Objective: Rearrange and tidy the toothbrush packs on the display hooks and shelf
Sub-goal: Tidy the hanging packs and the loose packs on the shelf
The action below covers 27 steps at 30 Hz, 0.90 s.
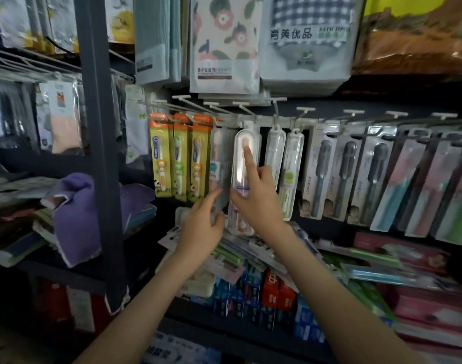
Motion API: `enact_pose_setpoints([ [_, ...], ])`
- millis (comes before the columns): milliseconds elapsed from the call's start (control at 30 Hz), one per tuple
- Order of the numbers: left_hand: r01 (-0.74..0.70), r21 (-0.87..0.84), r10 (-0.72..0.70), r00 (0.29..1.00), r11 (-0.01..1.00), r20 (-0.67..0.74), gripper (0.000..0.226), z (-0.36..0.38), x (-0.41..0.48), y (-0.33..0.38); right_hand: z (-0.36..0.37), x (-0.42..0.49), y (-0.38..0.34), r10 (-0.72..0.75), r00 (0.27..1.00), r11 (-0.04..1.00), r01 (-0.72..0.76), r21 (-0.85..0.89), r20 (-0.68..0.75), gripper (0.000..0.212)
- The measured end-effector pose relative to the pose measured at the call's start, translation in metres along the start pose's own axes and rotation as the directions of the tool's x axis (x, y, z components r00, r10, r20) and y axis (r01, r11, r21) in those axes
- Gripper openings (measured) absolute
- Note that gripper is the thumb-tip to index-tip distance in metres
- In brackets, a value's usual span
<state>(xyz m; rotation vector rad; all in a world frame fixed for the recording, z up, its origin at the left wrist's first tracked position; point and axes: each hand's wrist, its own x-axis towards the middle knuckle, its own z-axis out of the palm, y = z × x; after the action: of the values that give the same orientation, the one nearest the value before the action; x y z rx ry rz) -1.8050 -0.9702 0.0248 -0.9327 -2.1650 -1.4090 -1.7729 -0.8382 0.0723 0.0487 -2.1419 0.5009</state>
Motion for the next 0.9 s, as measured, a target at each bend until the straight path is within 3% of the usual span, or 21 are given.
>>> enact_pose_setpoints([
  [200,-0.085,0.028,0.086,0.995,0.996,-0.056,0.054,-0.009,0.012,0.006,0.003,0.002,0.011,-0.014,1.0,0.998,0.013,-0.056,-0.009,0.095],
  [367,-0.094,0.069,0.091,0.995,0.993,0.051,0.057,0.006,0.007,0.008,0.002,-0.002,0.017,-0.026,0.992,0.997,0.017,0.073,0.12,0.092],
  [467,-0.112,0.134,0.108,0.993,0.985,0.036,0.06,0.025,-0.002,0.013,-0.012,-0.019,0.023,-0.061,0.971,0.995,0.041,0.094,0.23,0.079],
  [567,-0.057,0.26,0.07,0.997,0.964,-0.039,0.059,0.049,-0.025,0.02,-0.037,-0.046,0.047,-0.012,0.977,0.998,-0.003,0.07,0.212,0.064],
  [700,-0.188,0.345,0.152,0.98,0.92,0.129,0.057,0.089,-0.067,0.03,-0.08,-0.087,0.127,0.131,0.964,0.984,-0.098,-0.148,0.23,0.043],
  [767,-0.25,0.339,0.191,0.962,0.907,0.197,0.05,0.109,-0.078,0.037,-0.104,-0.105,0.171,0.317,0.901,0.932,-0.24,-0.27,0.297,0.049],
  [833,-0.261,0.328,0.182,0.95,0.908,0.252,0.047,0.13,-0.084,0.046,-0.126,-0.122,0.207,0.5,0.765,0.847,-0.335,-0.412,0.407,0.061],
  [900,-0.276,0.315,0.181,0.937,0.908,0.3,0.046,0.151,-0.088,0.057,-0.141,-0.135,0.234,0.578,0.641,0.803,-0.337,-0.491,0.505,0.067],
])
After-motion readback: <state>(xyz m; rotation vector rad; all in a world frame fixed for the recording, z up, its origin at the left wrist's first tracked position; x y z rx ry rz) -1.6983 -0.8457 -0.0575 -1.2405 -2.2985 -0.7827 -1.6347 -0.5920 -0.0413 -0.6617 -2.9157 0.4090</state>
